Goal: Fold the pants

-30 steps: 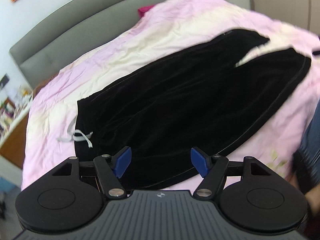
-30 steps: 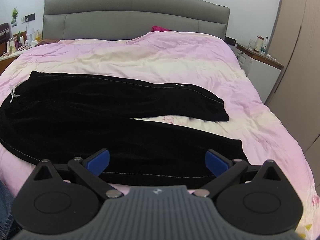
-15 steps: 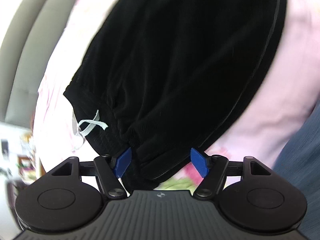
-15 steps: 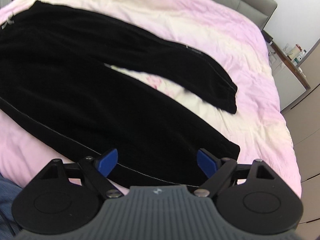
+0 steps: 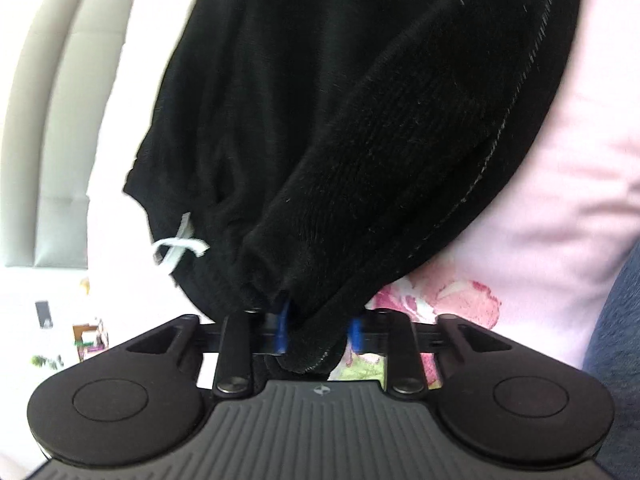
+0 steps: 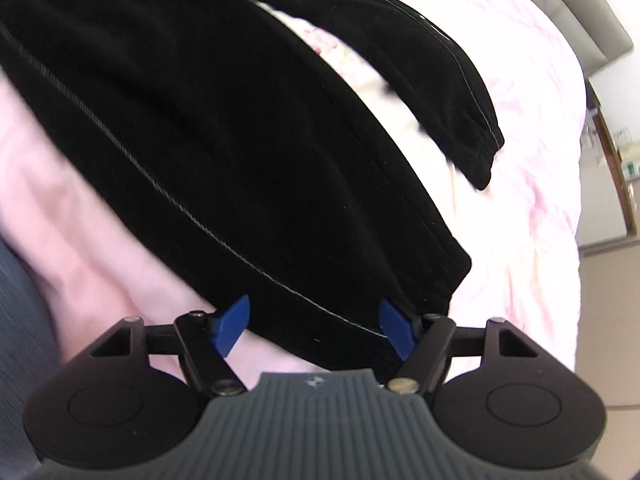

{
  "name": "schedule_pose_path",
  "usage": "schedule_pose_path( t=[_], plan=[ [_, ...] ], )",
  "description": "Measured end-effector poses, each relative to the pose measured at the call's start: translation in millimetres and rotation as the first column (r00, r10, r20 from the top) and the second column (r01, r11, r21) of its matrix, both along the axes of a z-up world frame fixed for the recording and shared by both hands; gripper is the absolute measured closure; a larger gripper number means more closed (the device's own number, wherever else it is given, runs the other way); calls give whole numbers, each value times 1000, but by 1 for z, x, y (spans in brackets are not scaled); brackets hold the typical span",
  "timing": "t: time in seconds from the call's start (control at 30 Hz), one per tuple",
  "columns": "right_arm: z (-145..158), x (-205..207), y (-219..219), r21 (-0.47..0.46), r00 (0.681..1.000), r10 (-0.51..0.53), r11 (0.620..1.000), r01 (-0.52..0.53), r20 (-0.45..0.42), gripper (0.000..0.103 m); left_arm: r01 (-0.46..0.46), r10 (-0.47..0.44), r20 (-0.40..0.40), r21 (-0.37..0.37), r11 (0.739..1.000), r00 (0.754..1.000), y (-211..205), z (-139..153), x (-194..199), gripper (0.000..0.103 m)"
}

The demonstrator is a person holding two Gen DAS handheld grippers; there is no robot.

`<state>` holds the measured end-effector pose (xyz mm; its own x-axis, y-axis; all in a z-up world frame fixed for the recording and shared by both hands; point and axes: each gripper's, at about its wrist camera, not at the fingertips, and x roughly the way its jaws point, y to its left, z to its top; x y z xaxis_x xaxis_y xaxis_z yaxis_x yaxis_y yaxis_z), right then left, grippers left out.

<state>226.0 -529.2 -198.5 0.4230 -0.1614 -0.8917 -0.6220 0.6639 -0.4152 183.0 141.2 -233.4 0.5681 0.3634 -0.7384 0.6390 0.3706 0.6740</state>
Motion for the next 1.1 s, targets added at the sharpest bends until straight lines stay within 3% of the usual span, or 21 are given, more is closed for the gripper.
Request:
schedule_pose_path(
  t=[0.1,0.2,0.3,0.37,0.5,0.53,0.63,0.77,0.9,1.03,1.1],
  plan=[
    [-3,-6,-1,-13,997,78,997,-78,-28,35,-90,95,65,-70,993,993,2,26,3,80],
    [-6,-18,2,-40,985,160,986,-162,-62,35,-202,222,103,-171,964,970,4,51,18,83],
    [-10,-29,6,-69,977,206,976,-209,-49,38,-268,300,127,-219,938,945,3,67,25,83],
    [-15,-31,6,-77,980,197,977,-197,-13,53,-317,358,136,-255,914,924,1,77,28,84],
    [-16,-36,6,-70,989,141,988,-138,34,97,-389,461,157,-347,854,873,-6,96,21,85],
    [-11,-37,3,-47,992,114,993,-112,52,100,-402,483,158,-370,838,861,-4,100,24,85],
    [15,-40,-5,19,986,28,999,-32,164,103,-431,534,154,-427,795,831,0,108,25,86],
    [57,-27,-2,66,949,-66,997,48,307,103,-455,591,152,-498,738,792,11,126,33,87],
    [91,4,3,82,926,-117,992,93,359,103,-479,645,130,-564,673,753,27,151,63,88],
    [112,61,12,48,914,-124,992,114,386,103,-492,675,125,-590,640,728,36,174,113,90],
    [115,98,16,28,912,-129,991,128,389,103,-498,681,127,-589,637,721,37,178,143,90]
  ],
)
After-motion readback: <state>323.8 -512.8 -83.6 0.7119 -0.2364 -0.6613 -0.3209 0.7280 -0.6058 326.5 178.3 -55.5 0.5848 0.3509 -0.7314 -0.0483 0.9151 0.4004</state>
